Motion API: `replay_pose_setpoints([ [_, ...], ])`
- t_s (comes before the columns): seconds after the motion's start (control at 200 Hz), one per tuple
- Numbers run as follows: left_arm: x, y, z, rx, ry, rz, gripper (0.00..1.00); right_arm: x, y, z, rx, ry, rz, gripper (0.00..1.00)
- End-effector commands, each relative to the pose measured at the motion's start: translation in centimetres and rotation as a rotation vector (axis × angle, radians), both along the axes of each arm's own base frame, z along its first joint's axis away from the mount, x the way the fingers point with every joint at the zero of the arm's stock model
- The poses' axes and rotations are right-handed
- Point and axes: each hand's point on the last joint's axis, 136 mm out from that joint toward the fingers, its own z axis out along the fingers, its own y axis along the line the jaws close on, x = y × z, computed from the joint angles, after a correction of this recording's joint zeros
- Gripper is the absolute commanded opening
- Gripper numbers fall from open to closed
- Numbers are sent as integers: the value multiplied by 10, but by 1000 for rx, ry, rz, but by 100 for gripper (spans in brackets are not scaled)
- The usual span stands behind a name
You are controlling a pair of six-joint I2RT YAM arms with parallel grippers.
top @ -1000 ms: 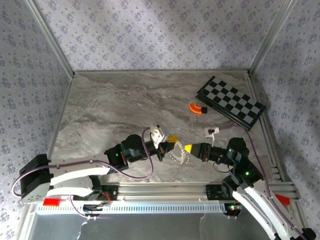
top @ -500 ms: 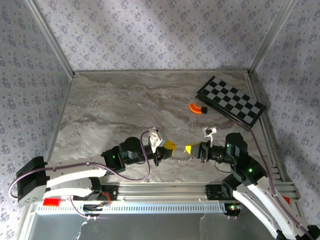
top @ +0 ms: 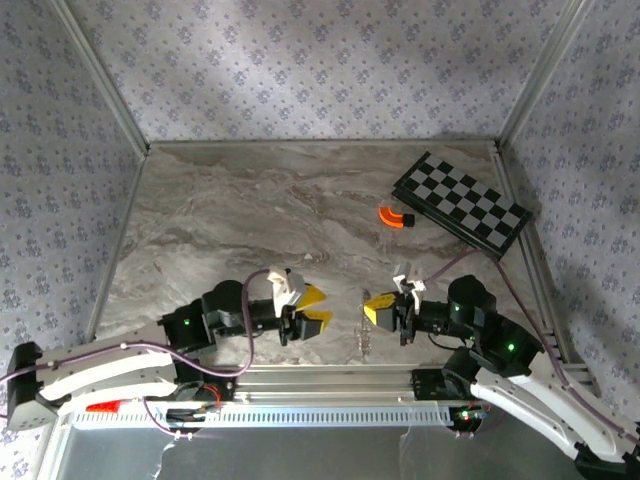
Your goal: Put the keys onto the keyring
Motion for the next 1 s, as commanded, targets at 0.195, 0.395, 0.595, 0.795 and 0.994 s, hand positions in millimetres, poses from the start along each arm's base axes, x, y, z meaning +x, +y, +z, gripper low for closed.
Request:
replay_pose_setpoints([
  [0.195,-23,2,45,17,-127,-138,46,-25,21,85,214,-358,158,0],
  [0.395,-41,-7,71,-17,-161,-261,46,-43,30,111,301,-392,281,0],
  [0.595,-39,-8,82,-41,-221,-255,39,-44,33,122,323,-425,299,0],
  [0.795,-39,-9,86,-62,-225,-253,29,-43,34,122,337,-427,289,0],
  [0.994,-41,-8,90,-100,-224,-255,25,-43,30,120,334,-425,279,0],
])
